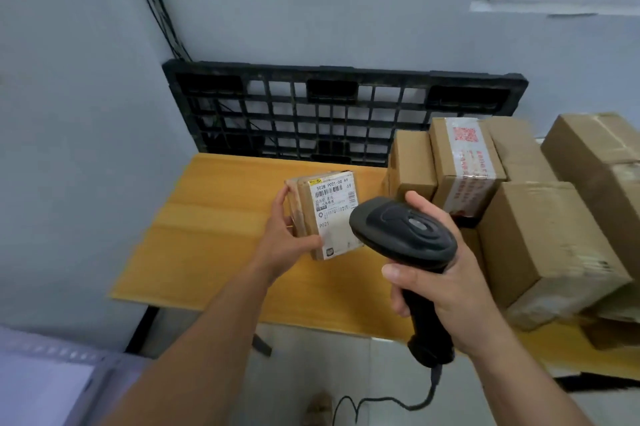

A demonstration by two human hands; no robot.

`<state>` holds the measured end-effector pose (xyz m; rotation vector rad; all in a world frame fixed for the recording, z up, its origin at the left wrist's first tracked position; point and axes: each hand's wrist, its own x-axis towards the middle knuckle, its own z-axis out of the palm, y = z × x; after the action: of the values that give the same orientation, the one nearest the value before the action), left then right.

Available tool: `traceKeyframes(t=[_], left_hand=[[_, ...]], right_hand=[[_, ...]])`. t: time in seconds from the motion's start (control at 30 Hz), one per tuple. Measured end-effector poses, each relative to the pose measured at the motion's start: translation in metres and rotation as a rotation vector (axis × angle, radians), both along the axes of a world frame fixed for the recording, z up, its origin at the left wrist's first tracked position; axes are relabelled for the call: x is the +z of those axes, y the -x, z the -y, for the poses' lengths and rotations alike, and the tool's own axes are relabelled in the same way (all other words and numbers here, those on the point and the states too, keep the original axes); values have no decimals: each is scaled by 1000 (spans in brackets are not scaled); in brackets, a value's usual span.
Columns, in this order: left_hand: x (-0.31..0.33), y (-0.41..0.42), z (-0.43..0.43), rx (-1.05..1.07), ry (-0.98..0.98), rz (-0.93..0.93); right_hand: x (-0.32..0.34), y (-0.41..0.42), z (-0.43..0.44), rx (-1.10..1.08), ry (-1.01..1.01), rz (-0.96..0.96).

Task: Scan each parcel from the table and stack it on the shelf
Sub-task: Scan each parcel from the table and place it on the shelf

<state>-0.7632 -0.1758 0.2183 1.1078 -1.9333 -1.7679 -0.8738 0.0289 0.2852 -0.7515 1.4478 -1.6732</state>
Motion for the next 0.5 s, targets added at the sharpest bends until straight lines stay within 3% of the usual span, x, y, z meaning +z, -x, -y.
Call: traceKeyframes(t=[0.5], left_hand=[[31, -79, -114, 167, 98, -51]], right_hand=[[20, -51, -111, 113, 30, -35]])
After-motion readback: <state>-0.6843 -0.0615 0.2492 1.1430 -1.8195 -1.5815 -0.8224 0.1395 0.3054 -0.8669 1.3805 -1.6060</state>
